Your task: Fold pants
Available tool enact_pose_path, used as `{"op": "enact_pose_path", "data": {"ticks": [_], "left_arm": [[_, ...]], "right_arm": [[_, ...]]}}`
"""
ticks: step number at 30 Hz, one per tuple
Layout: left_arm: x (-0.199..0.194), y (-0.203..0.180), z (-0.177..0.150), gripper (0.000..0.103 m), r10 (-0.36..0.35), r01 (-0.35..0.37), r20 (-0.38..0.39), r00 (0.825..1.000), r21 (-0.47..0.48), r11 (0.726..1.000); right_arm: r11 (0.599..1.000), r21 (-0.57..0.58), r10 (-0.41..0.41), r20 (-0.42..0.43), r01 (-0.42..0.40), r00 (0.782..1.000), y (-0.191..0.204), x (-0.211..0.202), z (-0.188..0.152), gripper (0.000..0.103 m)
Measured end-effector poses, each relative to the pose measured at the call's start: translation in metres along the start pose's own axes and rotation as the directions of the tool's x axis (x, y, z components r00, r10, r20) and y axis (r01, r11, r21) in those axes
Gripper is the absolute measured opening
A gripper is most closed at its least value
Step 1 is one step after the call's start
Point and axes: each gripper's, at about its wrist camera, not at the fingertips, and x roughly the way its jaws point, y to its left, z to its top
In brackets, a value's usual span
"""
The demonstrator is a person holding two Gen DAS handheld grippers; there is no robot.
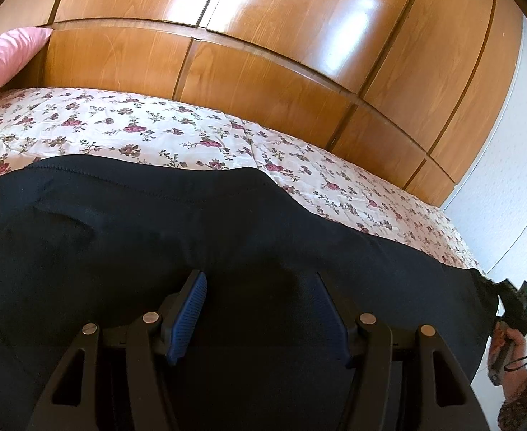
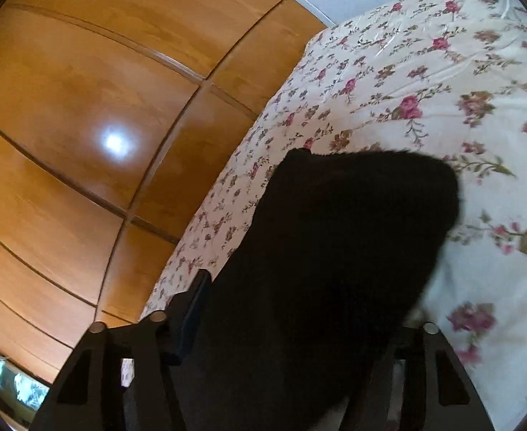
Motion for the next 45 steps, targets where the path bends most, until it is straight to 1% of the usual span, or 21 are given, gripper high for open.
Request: {"op": "enact_pose_path", "data": {"ticks": [1, 3, 5, 7, 8, 9, 11, 12, 13, 15, 18, 23, 26, 30, 33, 35, 37, 39, 41, 43, 45], "left_arm": [[0.000, 0.000, 0.001, 0.062, -0.002, 0.002, -0.003, 1.000, -0.006, 1.000], [-0.001, 0.002, 0.004, 0.062, 0.004, -0.004, -0.014, 1.000, -0.029, 1.000], [-0.006, 0.002, 0.011, 0.062, 0.049, -0.050, -0.011, 0.999, -0.056, 0.997], [-0.016, 0.003, 0.018, 0.063, 0.082, -0.079, 0.036, 0.996, -0.076, 0.994], [-0.019, 0.004, 0.021, 0.064, 0.094, -0.090, 0.057, 0.994, -0.077, 0.993], [-0.018, 0.005, 0.023, 0.068, 0.124, -0.120, 0.060, 0.990, -0.073, 0.990], [-0.010, 0.012, 0.022, 0.068, 0.194, -0.192, 0.032, 0.980, -0.066, 0.979], [-0.005, 0.017, 0.019, 0.068, 0.203, -0.202, 0.005, 0.979, -0.077, 0.976], [-0.001, 0.023, 0.015, 0.068, 0.187, -0.188, -0.015, 0.982, -0.098, 0.977], [-0.006, 0.024, 0.012, 0.070, 0.163, -0.160, 0.026, 0.986, -0.107, 0.981], [-0.008, 0.029, 0.011, 0.070, 0.140, -0.135, 0.031, 0.990, -0.124, 0.983], [-0.011, 0.031, 0.008, 0.070, 0.114, -0.104, 0.065, 0.991, -0.145, 0.984], [-0.013, 0.031, 0.006, 0.070, 0.103, -0.090, 0.080, 0.992, -0.155, 0.984], [-0.014, 0.032, 0.006, 0.070, 0.091, -0.076, 0.087, 0.992, -0.164, 0.984], [-0.014, 0.033, 0.005, 0.070, 0.082, -0.065, 0.092, 0.992, -0.169, 0.983], [-0.015, 0.035, 0.005, 0.070, 0.074, -0.056, 0.097, 0.992, -0.174, 0.983], [-0.016, 0.035, 0.005, 0.070, 0.067, -0.048, 0.103, 0.992, -0.179, 0.983], [-0.017, 0.035, 0.004, 0.070, 0.061, -0.040, 0.109, 0.992, -0.184, 0.982], [-0.018, 0.036, 0.003, 0.070, 0.055, -0.032, 0.114, 0.992, -0.188, 0.982], [-0.019, 0.037, 0.002, 0.070, 0.045, -0.021, 0.122, 0.992, -0.192, 0.981], [-0.020, 0.038, 0.001, 0.070, 0.037, -0.012, 0.127, 0.991, -0.196, 0.981]], "right_arm": [[0.999, -0.013, -0.033, 0.009, 0.033, 0.999, 0.000, 0.003, -0.001, 0.047], [0.993, -0.061, -0.101, 0.004, 0.101, 0.995, 0.000, 0.006, -0.004, 0.027], [0.990, -0.104, -0.101, 0.000, 0.100, 0.995, -0.004, 0.002, -0.006, 0.025], [0.990, -0.107, -0.093, -0.009, 0.091, 0.996, -0.007, 0.002, -0.005, 0.023], [0.991, -0.102, -0.090, -0.008, 0.088, 0.996, -0.008, 0.001, -0.005, 0.022], [0.990, -0.104, -0.094, -0.007, 0.092, 0.996, -0.009, 0.001, -0.006, 0.022], [0.986, -0.117, -0.121, -0.008, 0.119, 0.993, -0.005, 0.000, -0.006, 0.022], [0.985, -0.112, -0.133, -0.011, 0.131, 0.991, -0.003, 0.000, -0.005, 0.021], [0.986, -0.097, -0.135, -0.015, 0.133, 0.991, 0.000, -0.001, -0.004, 0.019], [0.991, -0.072, -0.114, -0.011, 0.113, 0.993, 0.006, -0.006, -0.002, 0.016], [0.993, -0.085, -0.083, 0.016, 0.084, 0.996, 0.025, -0.017, -0.001, 0.016], [0.978, -0.201, -0.047, 0.055, 0.057, 0.997, 0.077, -0.033, -0.012, 0.015], [0.949, -0.307, -0.043, 0.086, 0.068, 0.995, 0.114, -0.040, -0.026, 0.015], [0.889, -0.452, -0.014, 0.119, 0.067, 0.993, 0.163, -0.050, -0.055, 0.015], [0.825, -0.561, 0.014, 0.128, 0.061, 0.992, 0.201, -0.053, -0.084, 0.015], [0.771, -0.635, 0.037, 0.115, 0.045, 0.993, 0.225, -0.051, -0.109, 0.015], [0.702, -0.712, 0.055, 0.081, 0.019, 0.995, 0.244, -0.045, -0.140, 0.015], [0.629, -0.777, 0.050, 0.028, -0.010, 0.998, 0.258, -0.033, -0.172, 0.016], [0.545, -0.837, 0.042, -0.033, -0.051, 0.999, 0.269, -0.017, -0.210, 0.016], [0.450, -0.888, 0.023, -0.089, -0.090, 0.996, 0.271, -0.005, -0.249, 0.016], [0.372, -0.920, -0.016, -0.139, -0.123, 0.990, 0.268, 0.008, -0.279, 0.016]]}}
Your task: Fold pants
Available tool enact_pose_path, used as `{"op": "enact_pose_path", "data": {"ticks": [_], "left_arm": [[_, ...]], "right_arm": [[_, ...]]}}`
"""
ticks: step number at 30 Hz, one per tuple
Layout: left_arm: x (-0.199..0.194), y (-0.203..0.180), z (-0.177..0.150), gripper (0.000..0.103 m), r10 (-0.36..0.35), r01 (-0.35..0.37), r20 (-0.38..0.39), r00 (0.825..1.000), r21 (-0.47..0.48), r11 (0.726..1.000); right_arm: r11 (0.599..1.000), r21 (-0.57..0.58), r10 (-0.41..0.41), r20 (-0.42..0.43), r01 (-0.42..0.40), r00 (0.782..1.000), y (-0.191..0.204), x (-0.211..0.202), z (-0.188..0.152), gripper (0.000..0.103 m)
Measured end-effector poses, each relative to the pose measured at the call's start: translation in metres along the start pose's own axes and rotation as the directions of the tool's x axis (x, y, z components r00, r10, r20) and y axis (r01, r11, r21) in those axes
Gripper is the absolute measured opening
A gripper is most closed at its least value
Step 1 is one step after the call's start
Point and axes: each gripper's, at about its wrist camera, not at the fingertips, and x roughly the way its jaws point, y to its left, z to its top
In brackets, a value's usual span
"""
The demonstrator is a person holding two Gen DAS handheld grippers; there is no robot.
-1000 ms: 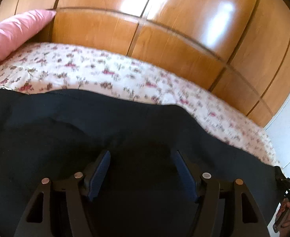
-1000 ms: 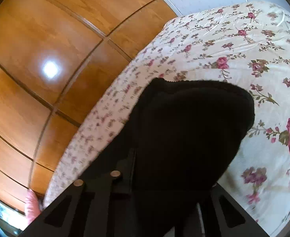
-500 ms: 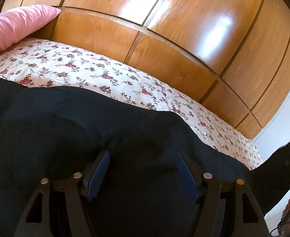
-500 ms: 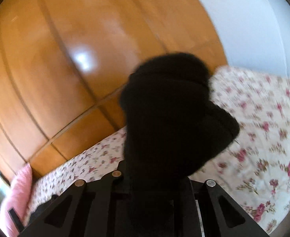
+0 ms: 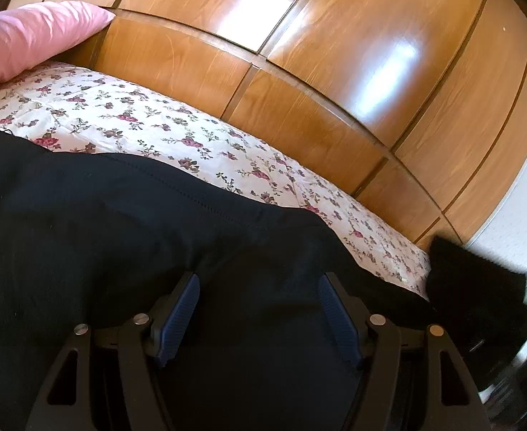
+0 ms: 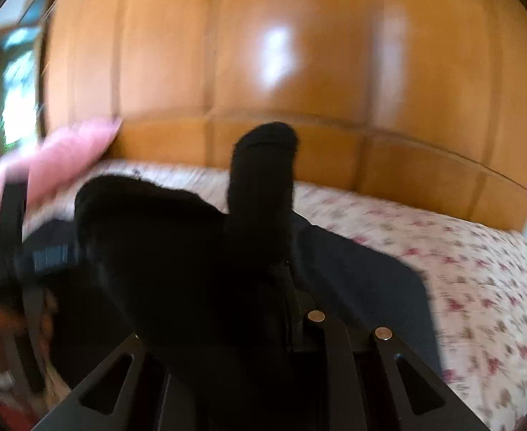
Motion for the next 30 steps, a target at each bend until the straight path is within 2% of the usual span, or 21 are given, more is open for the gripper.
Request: {"op": "enact_pose_path", "data": {"ticks": [1, 4, 6, 7, 11, 14, 15, 17, 19, 21, 24, 27, 30], "left_arm": [[0.000, 0.000, 0.000, 0.070, -0.002, 0.002, 0.001, 1.000, -0.001, 1.000], [-0.001, 0.001, 0.000, 0.070, -0.012, 0.012, 0.004, 1.000, -0.006, 1.000], [-0.001, 0.001, 0.000, 0.070, -0.013, 0.013, 0.006, 1.000, -0.007, 1.000], [-0.001, 0.001, 0.000, 0.070, -0.012, 0.012, 0.005, 1.000, -0.006, 1.000], [-0.001, 0.002, 0.000, 0.070, -0.015, 0.015, 0.005, 1.000, -0.008, 1.000], [-0.003, 0.002, 0.001, 0.070, -0.026, 0.026, -0.002, 1.000, -0.017, 1.000], [-0.004, 0.002, 0.002, 0.070, -0.030, 0.030, -0.018, 0.999, -0.022, 0.999], [-0.010, -0.001, 0.005, 0.069, -0.068, 0.067, -0.035, 0.997, -0.051, 0.996], [-0.017, -0.005, 0.007, 0.069, -0.134, 0.129, -0.038, 0.990, -0.121, 0.984], [-0.018, -0.013, 0.008, 0.070, -0.206, 0.186, -0.077, 0.976, -0.210, 0.960], [-0.009, -0.033, 0.005, 0.070, -0.261, 0.221, -0.161, 0.952, -0.233, 0.947], [0.009, -0.055, -0.004, 0.070, -0.273, 0.218, -0.269, 0.924, -0.219, 0.951], [0.025, -0.076, -0.017, 0.070, -0.254, 0.201, -0.353, 0.901, -0.179, 0.963]], "right_arm": [[0.999, -0.044, 0.006, -0.040, -0.007, 0.999, 0.011, 0.009, -0.008, 0.017], [0.993, -0.118, 0.015, -0.104, -0.028, 0.994, 0.025, 0.022, -0.028, 0.031], [0.988, -0.114, 0.094, -0.106, -0.106, 0.990, 0.025, 0.014, -0.031, 0.059], [0.985, -0.107, 0.125, -0.113, -0.138, 0.986, 0.023, 0.012, -0.033, 0.063], [0.975, -0.080, 0.198, -0.123, -0.209, 0.972, 0.014, -0.001, -0.035, 0.064], [0.953, 0.027, 0.302, -0.115, -0.301, 0.946, -0.009, -0.010, -0.031, 0.064], [0.935, 0.082, 0.352, -0.093, -0.345, 0.931, -0.020, -0.018, -0.030, 0.064], [0.921, 0.129, 0.375, -0.039, -0.367, 0.926, -0.033, -0.033, -0.029, 0.064], [0.921, 0.170, 0.350, 0.032, -0.350, 0.936, -0.050, -0.048, -0.028, 0.064], [0.931, 0.213, 0.287, 0.076, -0.297, 0.955, -0.068, -0.057, -0.026, 0.064], [0.915, 0.316, 0.225, 0.119, -0.252, 0.967, -0.096, -0.060, -0.028, 0.064], [0.910, 0.395, 0.120, 0.034, -0.124, 0.992, -0.113, -0.048, -0.034, 0.061], [0.901, 0.429, 0.096, -0.044, -0.068, 0.994, -0.119, -0.035, -0.048, 0.060]]}}
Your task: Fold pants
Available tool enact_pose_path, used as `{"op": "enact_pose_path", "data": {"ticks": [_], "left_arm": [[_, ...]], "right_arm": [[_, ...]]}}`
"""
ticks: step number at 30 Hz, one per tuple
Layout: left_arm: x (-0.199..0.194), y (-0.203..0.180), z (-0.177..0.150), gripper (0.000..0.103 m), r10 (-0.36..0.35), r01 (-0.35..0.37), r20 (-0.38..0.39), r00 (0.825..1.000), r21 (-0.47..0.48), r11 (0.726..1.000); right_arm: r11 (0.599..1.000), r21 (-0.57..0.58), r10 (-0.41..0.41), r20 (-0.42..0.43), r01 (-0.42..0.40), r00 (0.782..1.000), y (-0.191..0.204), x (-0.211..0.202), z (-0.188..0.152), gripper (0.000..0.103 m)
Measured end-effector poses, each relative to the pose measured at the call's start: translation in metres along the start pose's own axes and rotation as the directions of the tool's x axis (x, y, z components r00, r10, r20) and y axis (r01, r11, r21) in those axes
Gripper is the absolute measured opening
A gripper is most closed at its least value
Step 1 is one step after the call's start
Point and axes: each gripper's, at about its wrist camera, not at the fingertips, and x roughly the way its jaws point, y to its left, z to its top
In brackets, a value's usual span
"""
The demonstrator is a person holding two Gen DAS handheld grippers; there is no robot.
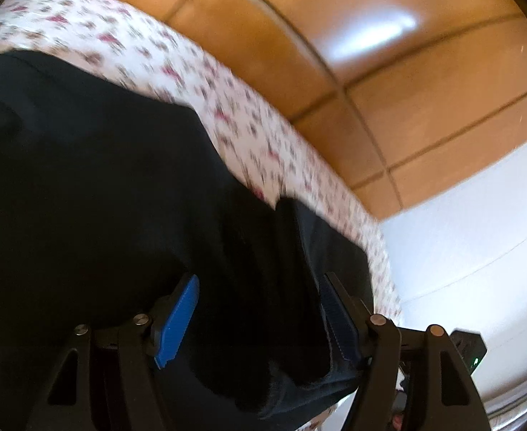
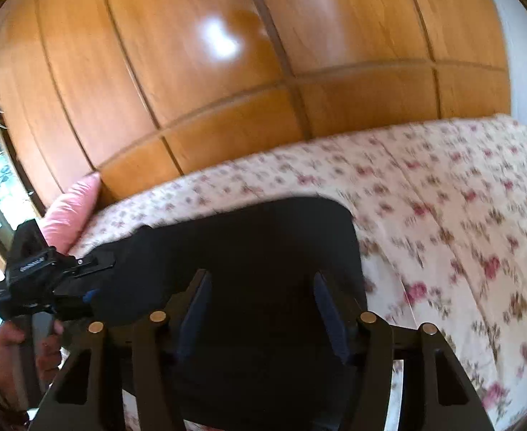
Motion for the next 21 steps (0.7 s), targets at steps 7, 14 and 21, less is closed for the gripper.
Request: {"op": "enact_pose_path", "data": {"ticks": [7, 14, 21], "left_arm": [[0.024, -0.033, -0.020, 0.021, 0.038, -0.022, -0.082, 0.996, 0.180, 0.984], [-0.027, -0.056, -0.026, 0.021, -0.017, -0.001, 0.060, 0.998, 0.293, 0.956], [0.009, -0.021, -0.050, 0.026, 0.094, -0.116, 0.073, 0.993, 0.389, 0.914]], "right_arm": [[0.998, -0.056, -0.006, -0.039, 0.004, 0.999, 0.003, 0.011, -0.010, 0.062], [0.999, -0.054, -0.004, -0.041, 0.001, 0.999, 0.001, 0.008, -0.006, 0.062], [0.974, -0.214, -0.092, -0.089, 0.071, 0.992, 0.020, 0.024, -0.020, 0.062]]}}
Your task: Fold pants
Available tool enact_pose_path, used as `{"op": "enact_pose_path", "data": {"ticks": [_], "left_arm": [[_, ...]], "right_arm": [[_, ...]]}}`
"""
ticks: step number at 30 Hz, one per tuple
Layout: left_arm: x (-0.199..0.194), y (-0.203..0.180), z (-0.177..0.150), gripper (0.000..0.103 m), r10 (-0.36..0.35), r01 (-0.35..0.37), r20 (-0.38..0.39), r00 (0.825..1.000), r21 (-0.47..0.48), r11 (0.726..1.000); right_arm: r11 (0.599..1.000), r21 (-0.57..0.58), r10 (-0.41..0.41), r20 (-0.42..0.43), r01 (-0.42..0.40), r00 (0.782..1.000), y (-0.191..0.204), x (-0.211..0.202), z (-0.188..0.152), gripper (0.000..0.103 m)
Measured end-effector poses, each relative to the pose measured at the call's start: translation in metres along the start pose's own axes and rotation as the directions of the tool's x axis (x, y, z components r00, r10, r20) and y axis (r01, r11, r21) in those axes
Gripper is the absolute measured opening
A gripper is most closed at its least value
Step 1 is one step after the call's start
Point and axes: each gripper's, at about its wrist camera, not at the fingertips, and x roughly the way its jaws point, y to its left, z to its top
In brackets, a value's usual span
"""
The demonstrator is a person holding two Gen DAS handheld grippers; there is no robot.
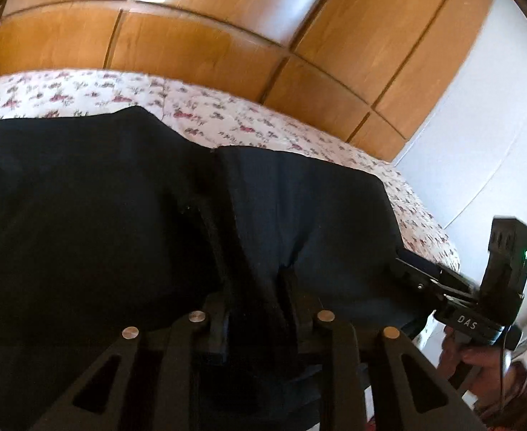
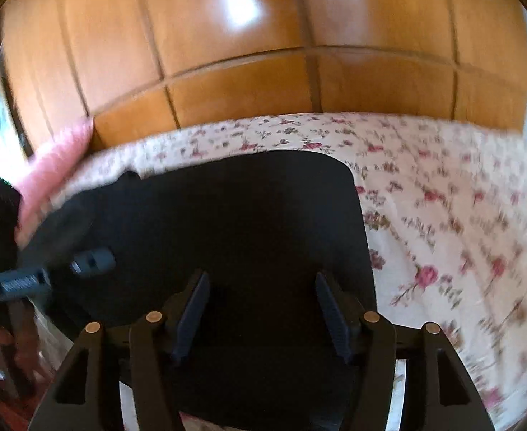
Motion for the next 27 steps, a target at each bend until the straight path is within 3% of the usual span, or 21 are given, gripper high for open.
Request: {"op": "enact_pose_path", "data": {"ticks": [3, 7, 13, 15, 20, 27], "left_arm": [[-0.002, 0.002, 0.002, 0.028, -0.009, 0.009, -0.004, 1.000, -0.025, 1.000], [-0.006, 0.004, 0.002, 0.032, -0.021, 0.022, 0.013, 1.000, -0.066, 0.998], [-0.009, 0.007, 0.001, 0.035, -0.033, 0.034, 0.017, 0.999, -0.055, 0.998], [-0.009, 0.007, -0.001, 0.035, -0.042, 0.043, 0.020, 0.999, -0.051, 0.998], [-0.011, 0.006, -0.003, 0.035, -0.041, 0.042, 0.020, 0.999, -0.036, 0.998], [-0.043, 0.033, 0.000, 0.038, -0.071, 0.081, 0.069, 0.995, -0.165, 0.983]], "right_arm": [[1.000, 0.004, -0.013, -0.002, 0.013, 1.000, 0.001, -0.003, 0.005, 0.062], [0.999, 0.027, 0.031, 0.069, -0.033, 0.997, 0.003, -0.010, 0.023, 0.063], [1.000, 0.023, 0.002, -0.003, -0.001, 1.000, -0.002, 0.035, 0.049, 0.063], [0.999, 0.037, -0.032, -0.021, 0.033, 0.999, -0.005, 0.043, 0.043, 0.063], [0.994, -0.010, -0.111, 0.034, 0.111, 0.993, 0.001, 0.038, 0.026, 0.063], [0.996, 0.060, -0.070, 0.079, 0.065, 0.994, -0.017, 0.013, 0.000, 0.066]]}}
